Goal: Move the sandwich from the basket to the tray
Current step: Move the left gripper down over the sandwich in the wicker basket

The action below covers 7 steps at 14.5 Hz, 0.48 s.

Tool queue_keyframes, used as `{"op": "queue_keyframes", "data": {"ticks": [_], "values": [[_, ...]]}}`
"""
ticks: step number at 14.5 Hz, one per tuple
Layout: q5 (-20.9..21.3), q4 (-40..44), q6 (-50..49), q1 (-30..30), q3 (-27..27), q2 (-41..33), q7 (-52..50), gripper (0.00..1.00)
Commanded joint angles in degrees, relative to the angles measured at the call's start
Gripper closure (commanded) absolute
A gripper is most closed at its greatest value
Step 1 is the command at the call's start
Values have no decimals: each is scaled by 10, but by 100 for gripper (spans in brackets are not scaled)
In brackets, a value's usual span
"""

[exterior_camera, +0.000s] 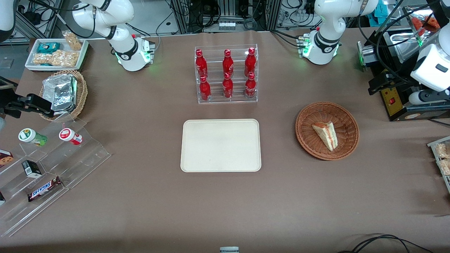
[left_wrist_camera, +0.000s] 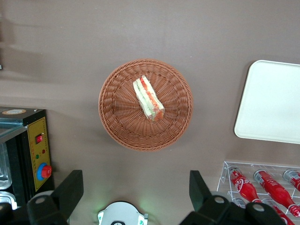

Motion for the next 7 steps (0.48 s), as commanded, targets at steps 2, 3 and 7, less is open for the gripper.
{"op": "queue_keyframes", "data": {"ticks": [2, 3, 7], "values": [[26, -8, 1, -6, -15, -7, -3, 0], [24, -6, 1, -7, -18, -5, -7, 0], [27, -26, -9, -4, -19, 23, -42, 0]]}}
